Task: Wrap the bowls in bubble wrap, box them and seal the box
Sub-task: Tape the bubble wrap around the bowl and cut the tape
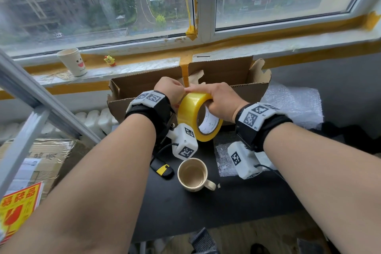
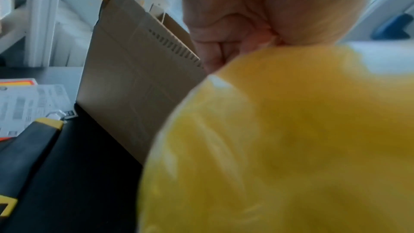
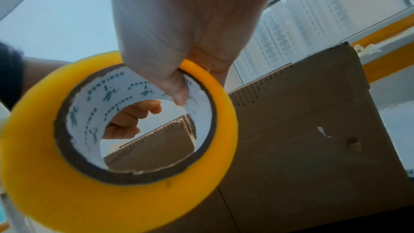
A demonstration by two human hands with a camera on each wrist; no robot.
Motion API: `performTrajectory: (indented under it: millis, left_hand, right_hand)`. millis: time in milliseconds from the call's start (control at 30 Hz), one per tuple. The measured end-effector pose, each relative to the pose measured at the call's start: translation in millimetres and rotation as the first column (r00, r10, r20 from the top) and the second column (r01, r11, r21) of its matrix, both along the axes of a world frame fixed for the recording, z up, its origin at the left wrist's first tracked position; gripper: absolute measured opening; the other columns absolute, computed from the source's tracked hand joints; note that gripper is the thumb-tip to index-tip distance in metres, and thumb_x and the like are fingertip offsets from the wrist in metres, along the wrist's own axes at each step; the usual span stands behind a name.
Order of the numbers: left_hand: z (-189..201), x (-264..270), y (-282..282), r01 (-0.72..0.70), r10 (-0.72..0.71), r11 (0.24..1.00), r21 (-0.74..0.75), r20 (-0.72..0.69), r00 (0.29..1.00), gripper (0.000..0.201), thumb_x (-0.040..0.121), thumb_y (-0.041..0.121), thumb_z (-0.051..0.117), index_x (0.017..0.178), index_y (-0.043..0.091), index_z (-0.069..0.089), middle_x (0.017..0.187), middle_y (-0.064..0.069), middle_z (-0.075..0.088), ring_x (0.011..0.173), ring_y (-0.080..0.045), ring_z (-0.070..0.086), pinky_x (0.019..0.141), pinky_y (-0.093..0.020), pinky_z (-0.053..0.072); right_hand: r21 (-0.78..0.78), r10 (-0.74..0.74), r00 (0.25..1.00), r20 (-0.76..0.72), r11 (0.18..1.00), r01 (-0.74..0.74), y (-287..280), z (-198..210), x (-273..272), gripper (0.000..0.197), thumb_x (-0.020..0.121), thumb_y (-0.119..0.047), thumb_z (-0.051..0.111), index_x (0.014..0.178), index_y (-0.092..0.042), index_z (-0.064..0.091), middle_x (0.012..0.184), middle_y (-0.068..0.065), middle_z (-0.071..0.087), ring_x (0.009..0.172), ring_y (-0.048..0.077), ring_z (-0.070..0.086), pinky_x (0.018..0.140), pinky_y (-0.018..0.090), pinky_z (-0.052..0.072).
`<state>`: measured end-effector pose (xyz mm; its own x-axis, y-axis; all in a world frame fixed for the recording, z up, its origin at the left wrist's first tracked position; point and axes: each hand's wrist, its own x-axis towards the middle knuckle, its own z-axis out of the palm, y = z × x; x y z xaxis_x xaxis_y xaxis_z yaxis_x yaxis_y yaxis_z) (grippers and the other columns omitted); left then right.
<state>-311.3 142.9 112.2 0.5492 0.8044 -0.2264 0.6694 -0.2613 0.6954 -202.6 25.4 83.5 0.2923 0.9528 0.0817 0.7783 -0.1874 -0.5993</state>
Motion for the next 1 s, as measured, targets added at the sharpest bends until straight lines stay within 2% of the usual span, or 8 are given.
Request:
performTrajectory:
  millis: [67, 167, 267, 400, 567, 867, 933, 1000]
  left_hand:
    - [2, -2, 1, -0.022, 0.023, 0.999, -0.048, 0.023, 0.999, 0.023, 0.094, 0.008, 0.053, 0.075, 0.014, 0.066, 0.063, -0.005, 0.055, 0.051, -0.017, 0.052, 0.049, -0.026, 0.050]
    - [0, -3, 3, -0.058, 0.071, 0.986, -0.155, 0.084, 0.994, 0.026, 0.091, 0.007, 0.060, 0.067, 0.014, 0.062, 0.060, -0.008, 0.052, 0.047, -0.020, 0.048, 0.055, -0.031, 0.048]
    - [-3, -7, 5, -0.081, 0.109, 0.974, -0.214, 0.122, 0.987, 0.020, 0.088, 0.010, 0.067, 0.068, 0.012, 0.064, 0.064, -0.010, 0.054, 0.052, -0.020, 0.050, 0.068, -0.035, 0.051]
    - [-1, -16, 5, 0.010, 0.073, 0.951, -0.309, 0.256, 0.964, 0.017, 0.094, 0.012, 0.060, 0.077, 0.011, 0.062, 0.073, -0.005, 0.058, 0.059, -0.015, 0.053, 0.061, -0.029, 0.052]
    - [13, -20, -3, 0.184, 0.065, 0.837, -0.515, 0.428, 0.901, 0.021, 0.099, 0.003, 0.045, 0.079, 0.010, 0.049, 0.098, -0.010, 0.062, 0.072, -0.021, 0.062, 0.056, -0.028, 0.057]
    - [23, -16, -9, 0.243, 0.093, 0.802, -0.546, 0.517, 0.851, 0.026, 0.101, -0.001, 0.034, 0.079, 0.007, 0.044, 0.113, -0.023, 0.065, 0.064, -0.019, 0.069, 0.058, -0.026, 0.058]
    - [21, -20, -9, 0.235, 0.115, 0.788, -0.568, 0.512, 0.851, 0.027, 0.102, -0.001, 0.031, 0.080, 0.007, 0.044, 0.114, -0.026, 0.064, 0.067, -0.020, 0.070, 0.059, -0.027, 0.059]
    - [15, -23, -10, 0.237, 0.124, 0.769, -0.594, 0.501, 0.856, 0.027, 0.102, 0.000, 0.030, 0.081, 0.006, 0.044, 0.115, -0.027, 0.064, 0.070, -0.022, 0.072, 0.063, -0.031, 0.060]
  right_hand:
    - [0.044, 0.008, 1.000, -0.011, 0.999, -0.008, 2, 4, -1, 0.080, 0.074, 0.016, 0.044, 0.124, -0.043, 0.062, 0.140, -0.012, 0.054, 0.132, 0.015, 0.047, 0.108, 0.032, 0.040]
    - [0.106, 0.004, 1.000, 0.003, 0.994, -0.005, 4, 10, -3, 0.071, 0.072, 0.017, 0.045, 0.117, -0.033, 0.070, 0.134, -0.009, 0.060, 0.130, 0.016, 0.048, 0.111, 0.029, 0.034]
    - [0.120, -0.011, 0.996, 0.090, 0.993, 0.000, 7, 14, -8, 0.057, 0.077, 0.012, 0.051, 0.114, -0.026, 0.071, 0.123, -0.006, 0.061, 0.120, 0.017, 0.044, 0.098, 0.019, 0.030]
    - [0.004, -0.023, 0.928, 0.372, 1.000, 0.023, 1, 18, -9, 0.057, 0.079, 0.002, 0.058, 0.122, -0.034, 0.059, 0.104, -0.004, 0.034, 0.106, 0.017, 0.036, 0.088, 0.030, 0.035]
    - [-0.040, -0.055, 0.942, 0.332, 0.997, 0.072, -4, 23, 7, 0.053, 0.086, -0.008, 0.062, 0.126, -0.042, 0.055, 0.096, -0.003, 0.034, 0.084, 0.017, 0.043, 0.069, 0.030, 0.037]
    - [0.069, -0.180, 0.982, -0.065, 0.980, 0.184, -11, -2, 3, 0.050, 0.086, -0.004, 0.059, 0.121, -0.035, 0.042, 0.097, 0.001, 0.053, 0.081, 0.018, 0.057, 0.073, 0.031, 0.049]
    - [0.078, -0.244, 0.929, -0.280, 0.958, 0.275, -14, 0, 9, 0.051, 0.084, 0.004, 0.061, 0.120, -0.026, 0.043, 0.100, 0.006, 0.060, 0.079, 0.019, 0.063, 0.069, 0.031, 0.055]
    - [-0.008, -0.283, 0.769, -0.573, 0.940, 0.340, -17, 6, 13, 0.041, 0.089, 0.006, 0.053, 0.119, -0.020, 0.042, 0.111, 0.016, 0.059, 0.075, 0.025, 0.068, 0.067, 0.037, 0.060]
